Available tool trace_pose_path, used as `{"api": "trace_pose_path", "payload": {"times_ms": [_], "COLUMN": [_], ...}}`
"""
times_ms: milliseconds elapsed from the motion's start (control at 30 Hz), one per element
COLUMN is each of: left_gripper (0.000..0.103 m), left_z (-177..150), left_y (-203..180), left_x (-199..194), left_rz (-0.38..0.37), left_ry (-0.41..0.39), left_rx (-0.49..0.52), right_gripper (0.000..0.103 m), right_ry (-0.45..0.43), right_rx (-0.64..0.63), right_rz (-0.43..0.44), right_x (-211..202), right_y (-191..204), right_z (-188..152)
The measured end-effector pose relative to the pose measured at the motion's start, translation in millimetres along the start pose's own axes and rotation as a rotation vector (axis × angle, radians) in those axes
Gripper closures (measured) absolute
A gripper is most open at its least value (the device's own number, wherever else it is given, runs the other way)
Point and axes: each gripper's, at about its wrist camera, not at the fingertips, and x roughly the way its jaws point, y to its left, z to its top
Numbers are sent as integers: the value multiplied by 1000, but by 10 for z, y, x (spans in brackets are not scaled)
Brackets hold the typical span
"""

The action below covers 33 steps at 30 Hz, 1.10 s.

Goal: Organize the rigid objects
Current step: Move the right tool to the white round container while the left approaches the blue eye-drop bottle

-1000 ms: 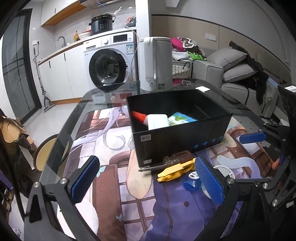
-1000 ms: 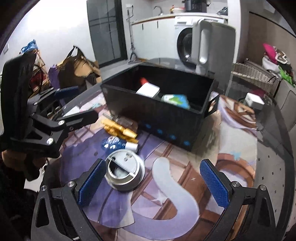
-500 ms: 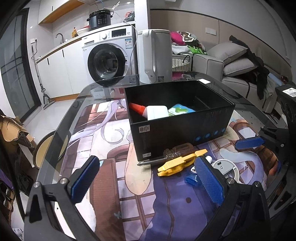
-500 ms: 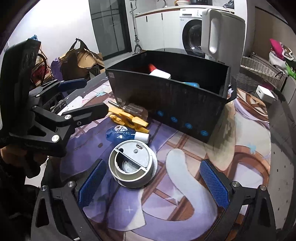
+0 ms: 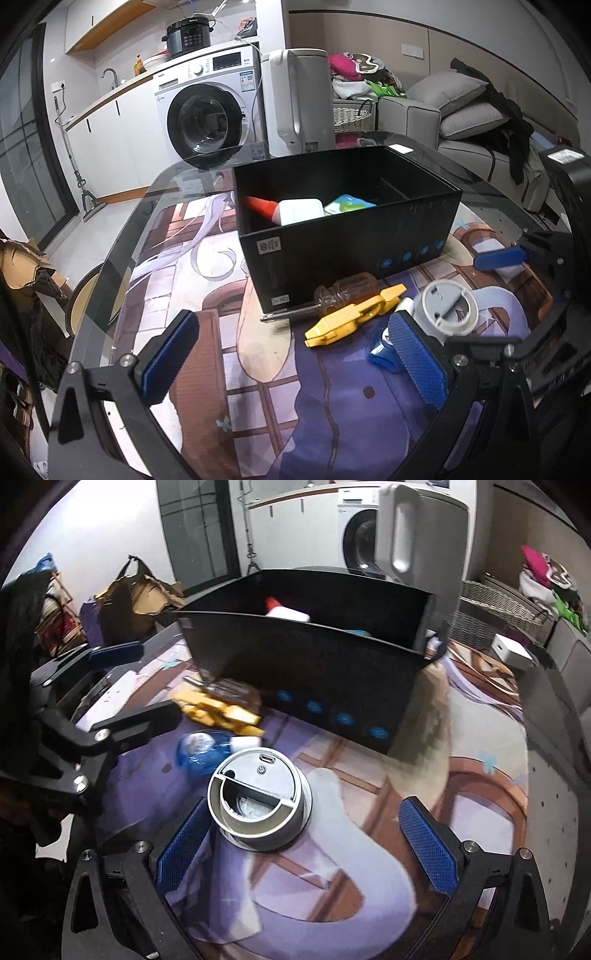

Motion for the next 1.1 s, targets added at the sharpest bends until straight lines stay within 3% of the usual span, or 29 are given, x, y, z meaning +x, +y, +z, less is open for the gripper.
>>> {"api": "trace_pose_path", "payload": {"times_ms": [333,667,1100], "left_gripper": [0,0,2], "left_z": [-32,-54,-32], "left_y": [-90,-204,-222], "left_x": [26,40,-89], "left_rz": [-28,-57,-144], "left_ry": [32,75,50], "left_rx": [33,80,86], "right_gripper": [0,1,0], "right_ry": [11,9,10], "right_rx": [33,21,22], "right_rz": [-72,-74,-75], "right_x": [-12,2,-3], "right_y": [-214,-215,-212], "right_z": [-26,-20,-26]}}
